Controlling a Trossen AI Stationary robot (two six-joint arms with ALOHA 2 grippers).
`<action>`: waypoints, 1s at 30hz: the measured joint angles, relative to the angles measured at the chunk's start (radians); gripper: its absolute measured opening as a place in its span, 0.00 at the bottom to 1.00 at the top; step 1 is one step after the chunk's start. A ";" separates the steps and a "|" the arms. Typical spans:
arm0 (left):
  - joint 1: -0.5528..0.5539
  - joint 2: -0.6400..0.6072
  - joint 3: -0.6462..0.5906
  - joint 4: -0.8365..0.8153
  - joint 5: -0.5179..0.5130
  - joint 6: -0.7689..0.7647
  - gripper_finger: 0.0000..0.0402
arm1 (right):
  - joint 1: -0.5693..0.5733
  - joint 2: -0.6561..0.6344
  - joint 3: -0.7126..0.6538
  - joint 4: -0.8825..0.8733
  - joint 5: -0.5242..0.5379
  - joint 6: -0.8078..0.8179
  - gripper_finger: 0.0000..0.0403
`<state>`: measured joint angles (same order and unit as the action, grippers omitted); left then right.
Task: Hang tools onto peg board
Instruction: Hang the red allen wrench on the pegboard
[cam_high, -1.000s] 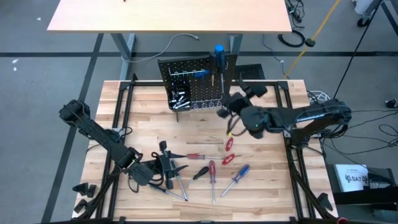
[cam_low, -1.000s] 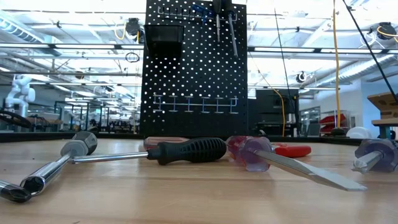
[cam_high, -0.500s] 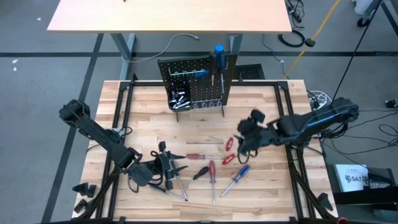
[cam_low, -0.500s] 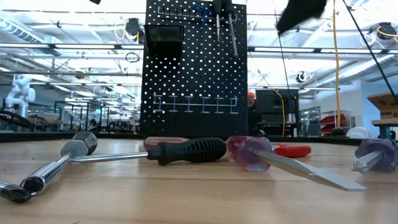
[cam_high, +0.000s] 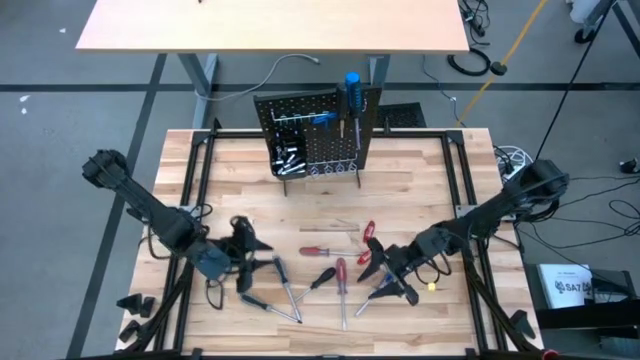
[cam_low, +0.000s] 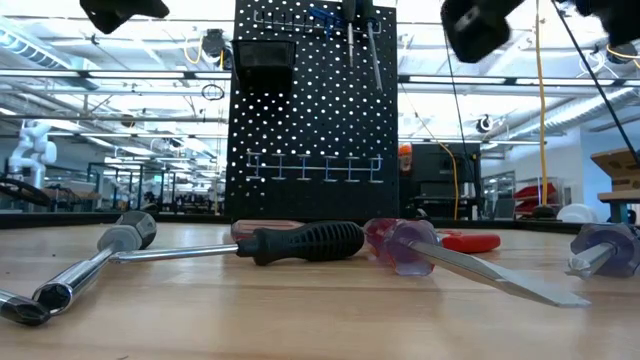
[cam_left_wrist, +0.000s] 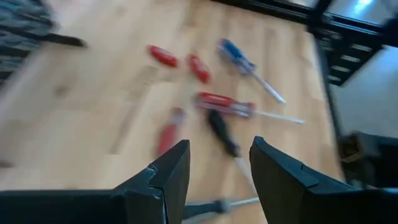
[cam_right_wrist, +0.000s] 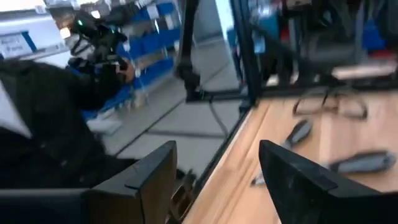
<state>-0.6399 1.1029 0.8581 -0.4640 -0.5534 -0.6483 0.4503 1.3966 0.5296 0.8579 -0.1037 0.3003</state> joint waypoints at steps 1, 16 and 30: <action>0.000 -0.024 0.000 -0.026 -0.027 0.000 0.42 | -0.009 0.018 -0.003 0.038 0.001 -0.009 0.54; 0.001 -0.035 -0.123 -0.001 0.033 0.008 0.42 | -0.085 0.087 0.004 0.053 0.210 -0.003 0.54; 0.042 0.026 -0.391 0.600 0.082 0.234 0.42 | -0.133 0.084 0.004 -0.372 0.431 0.228 0.54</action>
<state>-0.5976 1.1292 0.4667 0.1362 -0.4709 -0.4147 0.3171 1.4809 0.5335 0.4863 0.3275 0.5285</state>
